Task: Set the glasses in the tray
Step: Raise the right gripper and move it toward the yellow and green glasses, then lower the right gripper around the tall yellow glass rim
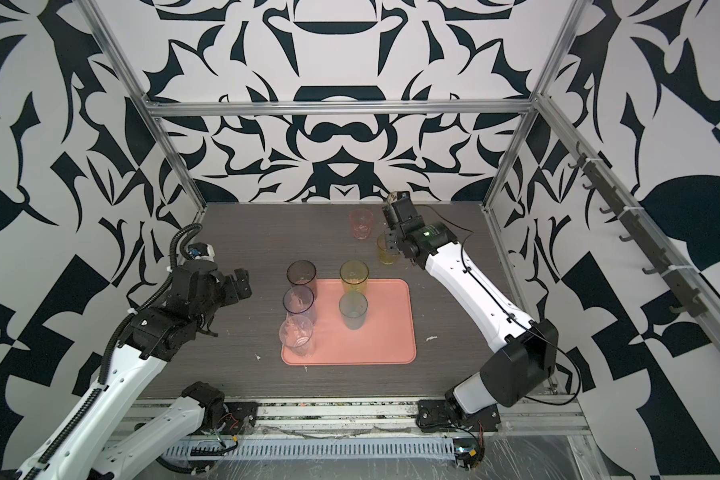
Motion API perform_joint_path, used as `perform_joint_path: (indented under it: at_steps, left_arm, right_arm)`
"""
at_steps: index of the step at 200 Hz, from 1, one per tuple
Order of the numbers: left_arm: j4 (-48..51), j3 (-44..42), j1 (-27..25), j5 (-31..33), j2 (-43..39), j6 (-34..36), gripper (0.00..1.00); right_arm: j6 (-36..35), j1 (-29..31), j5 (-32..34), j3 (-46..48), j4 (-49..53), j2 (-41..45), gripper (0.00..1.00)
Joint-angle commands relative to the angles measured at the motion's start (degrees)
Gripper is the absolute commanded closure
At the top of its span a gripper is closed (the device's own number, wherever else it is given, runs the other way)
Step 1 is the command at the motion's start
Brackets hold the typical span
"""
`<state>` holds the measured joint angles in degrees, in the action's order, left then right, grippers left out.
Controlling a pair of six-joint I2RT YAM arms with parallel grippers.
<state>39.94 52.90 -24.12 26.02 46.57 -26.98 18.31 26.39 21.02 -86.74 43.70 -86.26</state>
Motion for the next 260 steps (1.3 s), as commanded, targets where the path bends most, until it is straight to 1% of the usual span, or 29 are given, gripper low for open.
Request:
perform_joint_path:
  at_steps: [1,30,70,100,122,172,200,216,218,222,260]
  left_arm:
    - [1.11,1.54,0.19,1.39,0.14,-0.52,0.01]
    - [0.9,2.06,0.14,1.86,0.76,-0.4,0.0]
    - [0.23,2.27,0.14,1.75,0.93,-0.17,0.0]
    - [-0.21,2.33,0.13,2.24,0.98,0.37,0.01]
    - [-0.71,2.34,0.16,2.41,1.24,0.8,0.01]
    - [-1.55,2.47,0.13,3.03,3.23,1.49,0.01]
    - [-1.76,2.97,0.13,3.8,4.47,1.93,0.01]
    - [-2.38,2.99,0.13,4.02,4.67,2.24,0.01]
    - [-2.52,2.95,0.13,3.99,4.65,2.21,0.01]
    - [-2.75,2.9,0.18,4.14,4.65,2.28,0.0]
    - [-4.59,2.92,0.15,4.31,4.76,3.25,0.0]
  right_arm:
    - [-1.19,-2.72,-2.16,-3.73,-3.91,-0.83,0.46]
    - [-1.85,-5.52,-3.09,-6.22,-5.6,-4.01,0.43]
    - [-2.32,-9.17,-4.0,-11.55,-6.02,-10.51,0.36]
    - [-1.6,-11.69,-5.51,-16.77,-5.5,-16.3,0.31]
    - [-1.13,-13.13,-6.92,-22.47,-4.04,-20.99,0.28]
    - [-1.3,-15.29,-8.89,-36.66,0.36,-31.94,0.26]
    - [-0.93,-16.06,-9.41,-42.93,1.75,-36.81,0.26]
    - [-0.24,-16.59,-9.36,-45.19,2.08,-39.23,0.26]
    - [-0.1,-16.6,-11.0,-45.56,2.22,-39.55,0.26]
    - [0.17,-16.74,-11.68,-46.18,2.35,-40.05,0.26]
    - [1.49,-17.25,-14.05,-49.38,2.36,-43.9,0.26]
